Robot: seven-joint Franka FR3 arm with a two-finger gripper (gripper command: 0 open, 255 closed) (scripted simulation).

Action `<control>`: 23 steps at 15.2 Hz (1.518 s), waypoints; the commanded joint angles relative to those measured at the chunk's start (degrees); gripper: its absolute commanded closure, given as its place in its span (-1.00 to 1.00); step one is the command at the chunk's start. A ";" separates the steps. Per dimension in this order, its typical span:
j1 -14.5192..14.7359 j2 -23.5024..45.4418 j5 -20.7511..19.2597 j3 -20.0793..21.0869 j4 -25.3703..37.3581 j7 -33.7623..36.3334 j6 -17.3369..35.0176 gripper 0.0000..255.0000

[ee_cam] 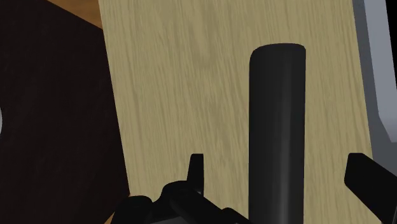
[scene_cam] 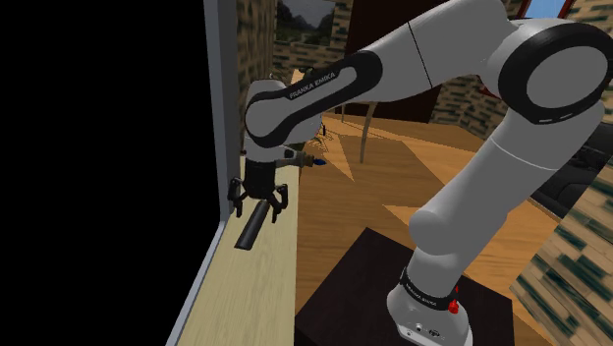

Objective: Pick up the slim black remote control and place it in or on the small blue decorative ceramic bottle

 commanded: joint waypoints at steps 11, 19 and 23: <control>-3.67 2.98 0.15 4.85 -2.19 0.20 7.81 -1.00; -3.06 1.89 1.22 4.85 -3.29 0.00 8.03 1.00; -3.83 1.50 0.87 4.63 -1.48 -0.14 5.85 1.00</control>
